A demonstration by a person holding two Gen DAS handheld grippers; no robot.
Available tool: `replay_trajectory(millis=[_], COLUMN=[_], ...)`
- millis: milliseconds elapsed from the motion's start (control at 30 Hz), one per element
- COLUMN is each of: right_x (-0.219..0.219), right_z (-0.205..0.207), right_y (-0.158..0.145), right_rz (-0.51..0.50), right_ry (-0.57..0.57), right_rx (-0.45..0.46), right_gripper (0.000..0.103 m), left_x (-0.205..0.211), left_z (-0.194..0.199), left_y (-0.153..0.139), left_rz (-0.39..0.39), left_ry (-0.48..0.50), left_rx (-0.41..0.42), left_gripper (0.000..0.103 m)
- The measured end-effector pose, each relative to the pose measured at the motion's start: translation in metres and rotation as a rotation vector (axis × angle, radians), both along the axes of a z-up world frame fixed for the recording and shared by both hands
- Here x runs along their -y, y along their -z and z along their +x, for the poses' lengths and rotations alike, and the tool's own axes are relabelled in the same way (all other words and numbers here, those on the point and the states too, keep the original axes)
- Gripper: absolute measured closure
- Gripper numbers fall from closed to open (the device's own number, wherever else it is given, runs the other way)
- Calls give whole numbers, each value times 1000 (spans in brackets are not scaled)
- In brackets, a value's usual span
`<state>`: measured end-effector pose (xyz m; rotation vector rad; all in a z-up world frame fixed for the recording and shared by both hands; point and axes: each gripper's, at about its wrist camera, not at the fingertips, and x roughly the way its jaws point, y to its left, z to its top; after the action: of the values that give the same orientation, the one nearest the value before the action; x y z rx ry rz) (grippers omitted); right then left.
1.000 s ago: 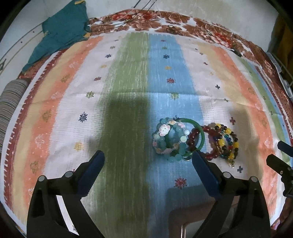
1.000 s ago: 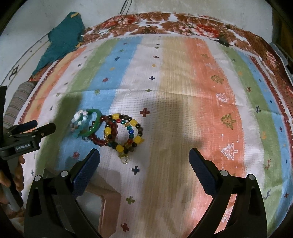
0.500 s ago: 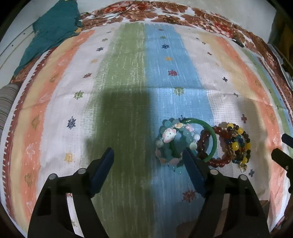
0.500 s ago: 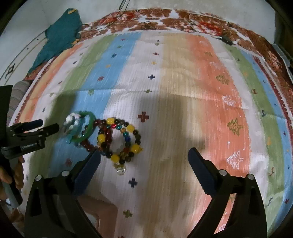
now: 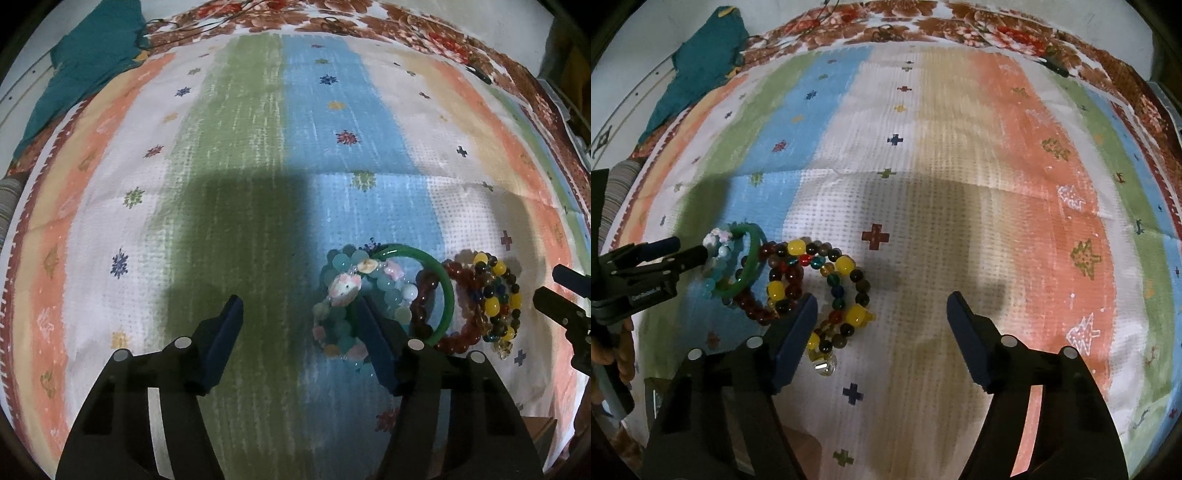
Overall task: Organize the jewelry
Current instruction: 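Grasp the white stone bracelet with the left tool while the right grasps the yellow-black bracelet, then lift both held bracelets and carry them back over the silver tin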
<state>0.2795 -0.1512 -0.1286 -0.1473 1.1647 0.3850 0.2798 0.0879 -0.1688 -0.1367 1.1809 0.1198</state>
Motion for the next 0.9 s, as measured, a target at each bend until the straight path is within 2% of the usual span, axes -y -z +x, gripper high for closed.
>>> replay_trajectory(millis=[133, 200, 333, 467, 567, 600, 633, 733, 900], right_x=[-4, -7, -11, -13, -14, -13, -14, -15, -14], right_z=[5, 6, 8, 9, 9, 8, 8, 7, 7], right_y=[7, 13, 20, 24, 27, 28, 29, 27, 23], right_rz=[-9, -16, -29, -42, -30, -24, -12, -14, -18], right_ry=[-5, -15, -21, -27, -32, -35, -40, -41, -41], right_rx=[-15, -25, -33, -34, -49, -53, -66, -61, -46], right_gripper=[38, 40, 50, 62, 70, 75, 86, 91, 93], left_x=[0, 1, 4, 8, 9, 8, 8, 5, 1], left_z=[6, 9, 12, 15, 15, 15, 15, 14, 11], left_y=[5, 7, 8, 7, 6, 7, 8, 6, 0], left_rz=[-30, -48, -55, -80, -60, -63, -66, -62, -46], left_ry=[5, 6, 20, 40, 34, 33, 34, 31, 16], left_rx=[-13, -18, -14, -12, -10, -12, -11, -6, 0], left_gripper=[53, 55, 63, 81, 92, 93, 93, 94, 95])
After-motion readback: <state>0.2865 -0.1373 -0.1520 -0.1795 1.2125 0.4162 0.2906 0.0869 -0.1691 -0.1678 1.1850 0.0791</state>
